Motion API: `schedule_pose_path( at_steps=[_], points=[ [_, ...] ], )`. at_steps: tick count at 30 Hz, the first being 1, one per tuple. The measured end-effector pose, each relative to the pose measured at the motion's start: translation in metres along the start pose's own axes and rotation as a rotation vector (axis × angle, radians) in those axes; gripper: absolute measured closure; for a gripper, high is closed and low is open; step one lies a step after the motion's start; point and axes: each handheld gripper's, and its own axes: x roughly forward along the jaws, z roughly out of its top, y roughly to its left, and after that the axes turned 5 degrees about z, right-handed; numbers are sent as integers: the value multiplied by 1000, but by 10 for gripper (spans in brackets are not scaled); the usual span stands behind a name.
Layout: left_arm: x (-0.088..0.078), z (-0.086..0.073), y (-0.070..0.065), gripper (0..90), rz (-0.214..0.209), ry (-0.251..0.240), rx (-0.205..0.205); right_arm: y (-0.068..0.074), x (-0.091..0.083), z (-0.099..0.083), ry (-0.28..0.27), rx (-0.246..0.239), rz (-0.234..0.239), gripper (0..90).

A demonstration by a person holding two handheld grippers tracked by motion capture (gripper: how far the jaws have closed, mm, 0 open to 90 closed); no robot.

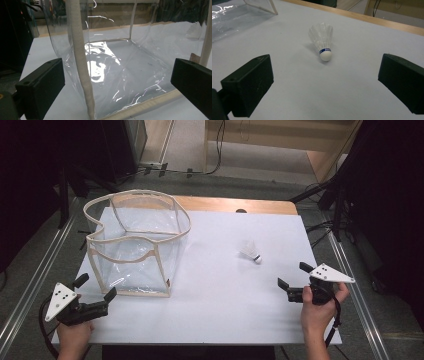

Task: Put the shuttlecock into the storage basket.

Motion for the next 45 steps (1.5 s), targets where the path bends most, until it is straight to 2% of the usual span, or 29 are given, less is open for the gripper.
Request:
schedule_pose_path(
  at_steps=[9, 14, 24, 29, 45],
  points=[
    [0, 0, 0, 0, 0, 2, 0, 0, 6, 17, 27, -25, 10, 0],
    [1, 0, -1, 0, -1, 6, 7, -1, 13, 26, 61, -33, 20, 0],
    [1, 0, -1, 0, -7, 7, 10, -3, 27, 34, 106, -40, 25, 0],
    [1, 0, -1, 0, -6, 10, 13, -4, 37, 40, 135, -63, 35, 0],
    [2, 0, -1, 0, -15, 13, 16, -9, 64, 56, 219, -91, 62, 0]
  ],
)
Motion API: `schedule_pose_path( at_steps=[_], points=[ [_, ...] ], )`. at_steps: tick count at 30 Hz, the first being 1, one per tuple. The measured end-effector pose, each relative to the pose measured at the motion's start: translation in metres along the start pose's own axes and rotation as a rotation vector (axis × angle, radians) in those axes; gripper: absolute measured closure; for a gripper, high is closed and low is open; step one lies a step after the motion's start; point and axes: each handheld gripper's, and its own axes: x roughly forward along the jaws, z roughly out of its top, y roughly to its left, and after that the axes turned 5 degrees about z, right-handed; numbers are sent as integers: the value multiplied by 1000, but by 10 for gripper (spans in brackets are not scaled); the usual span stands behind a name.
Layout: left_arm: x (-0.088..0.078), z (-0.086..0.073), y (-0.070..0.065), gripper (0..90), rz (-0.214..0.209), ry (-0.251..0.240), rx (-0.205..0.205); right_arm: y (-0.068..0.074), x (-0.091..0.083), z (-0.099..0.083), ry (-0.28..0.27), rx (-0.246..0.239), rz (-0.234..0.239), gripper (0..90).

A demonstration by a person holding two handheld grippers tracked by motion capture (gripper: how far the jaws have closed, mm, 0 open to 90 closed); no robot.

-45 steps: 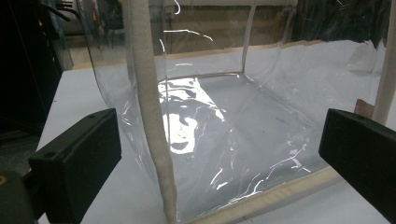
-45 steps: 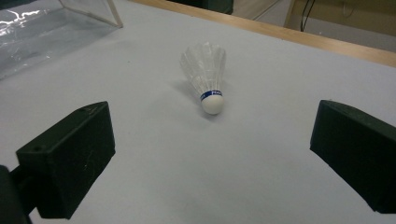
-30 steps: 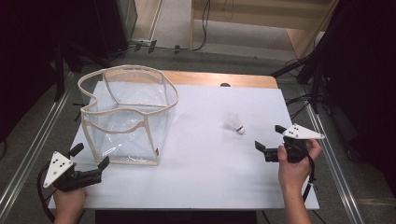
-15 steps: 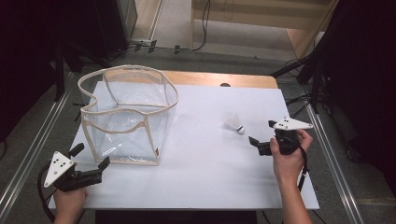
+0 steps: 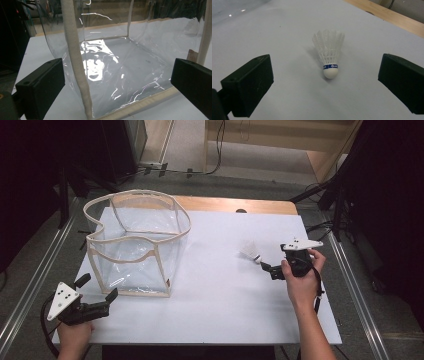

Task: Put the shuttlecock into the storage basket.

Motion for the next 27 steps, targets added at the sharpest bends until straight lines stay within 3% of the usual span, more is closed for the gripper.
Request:
schedule_pose_path(
  at_steps=[24, 27],
  points=[
    [0, 0, 1, 0, -7, 3, -4, -10, 38, 17, 199, -25, 45, 0],
    [0, 0, 0, 0, -8, 3, -3, -12, 42, 17, 209, -29, 35, 93]
  ],
)
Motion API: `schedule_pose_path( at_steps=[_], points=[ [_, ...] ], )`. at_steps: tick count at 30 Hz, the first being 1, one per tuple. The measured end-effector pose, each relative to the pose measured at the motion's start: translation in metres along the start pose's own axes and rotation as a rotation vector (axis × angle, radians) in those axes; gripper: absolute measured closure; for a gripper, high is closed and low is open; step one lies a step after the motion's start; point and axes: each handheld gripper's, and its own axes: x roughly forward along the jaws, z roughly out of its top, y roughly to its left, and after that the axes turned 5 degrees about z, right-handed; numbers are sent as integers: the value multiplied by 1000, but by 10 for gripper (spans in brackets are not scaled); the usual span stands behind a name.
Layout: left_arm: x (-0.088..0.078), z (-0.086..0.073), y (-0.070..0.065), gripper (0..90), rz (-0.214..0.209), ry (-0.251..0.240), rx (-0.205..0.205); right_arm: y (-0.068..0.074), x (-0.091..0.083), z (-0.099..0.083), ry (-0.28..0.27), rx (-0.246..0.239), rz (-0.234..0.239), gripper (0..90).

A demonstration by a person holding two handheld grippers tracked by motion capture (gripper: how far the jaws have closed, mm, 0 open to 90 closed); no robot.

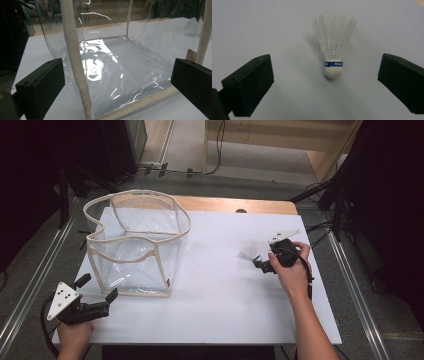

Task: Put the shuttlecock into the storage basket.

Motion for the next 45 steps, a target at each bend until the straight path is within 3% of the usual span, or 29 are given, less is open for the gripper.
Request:
schedule_pose_path(
  at_steps=[9, 13, 18, 20, 25, 45],
  points=[
    [0, 0, 0, 0, -3, 3, 1, -1, 12, 3, 71, -4, 17, 132],
    [0, 0, 0, 0, -2, 4, 4, -2, 18, 6, 108, 0, 8, 221],
    [0, 0, 0, 0, -2, 4, 5, -4, 23, 6, 131, 15, 13, 272],
    [0, 0, 0, 0, -2, 6, 6, -6, 25, 6, 143, 29, -8, 335],
    [0, 0, 0, 0, -2, 5, 6, -9, 29, 5, 161, 50, -11, 366],
    [1, 0, -1, 0, -2, 8, 6, -13, 38, 5, 210, 56, -4, 471]
  ],
)
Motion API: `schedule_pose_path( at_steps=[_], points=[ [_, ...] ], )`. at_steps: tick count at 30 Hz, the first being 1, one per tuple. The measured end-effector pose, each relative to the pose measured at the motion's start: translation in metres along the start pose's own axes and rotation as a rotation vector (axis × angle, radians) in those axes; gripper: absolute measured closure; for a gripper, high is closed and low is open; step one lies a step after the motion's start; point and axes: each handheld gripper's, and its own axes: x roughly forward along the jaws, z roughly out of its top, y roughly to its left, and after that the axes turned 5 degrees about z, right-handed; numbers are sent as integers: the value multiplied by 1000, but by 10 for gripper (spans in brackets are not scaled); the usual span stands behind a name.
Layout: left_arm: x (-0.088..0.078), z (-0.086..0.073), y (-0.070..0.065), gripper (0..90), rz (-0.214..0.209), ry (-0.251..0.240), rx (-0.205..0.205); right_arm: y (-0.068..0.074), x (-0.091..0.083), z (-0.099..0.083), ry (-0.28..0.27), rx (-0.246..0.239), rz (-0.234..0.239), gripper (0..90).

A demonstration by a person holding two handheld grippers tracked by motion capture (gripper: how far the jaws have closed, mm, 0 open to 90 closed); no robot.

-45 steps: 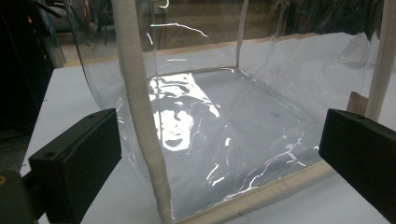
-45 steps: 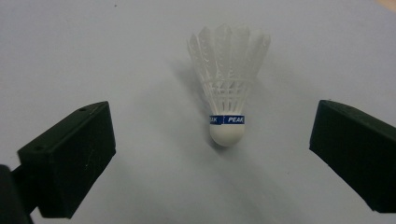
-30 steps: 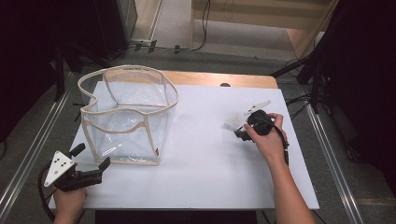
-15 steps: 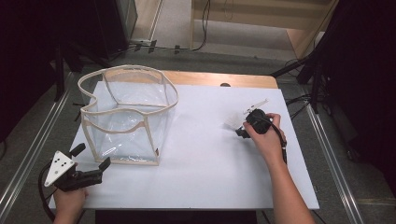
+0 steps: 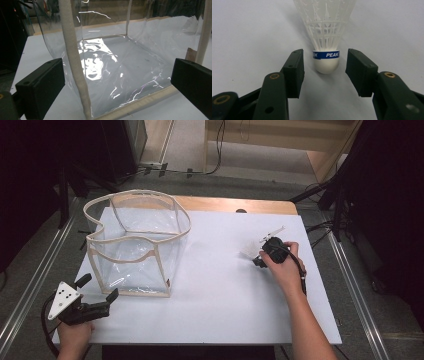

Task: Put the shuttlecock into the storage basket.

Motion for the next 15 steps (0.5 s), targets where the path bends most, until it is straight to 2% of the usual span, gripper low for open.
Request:
schedule_pose_path(
  at_steps=[11, 15],
  points=[
    [0, 0, 0, 0, 1, 3, 1, 0, 4, 2, 28, -4, -9, 521],
    [0, 0, 0, 0, -1, 2, 1, 0, 6, 3, 40, -10, -21, 567]
  ],
)
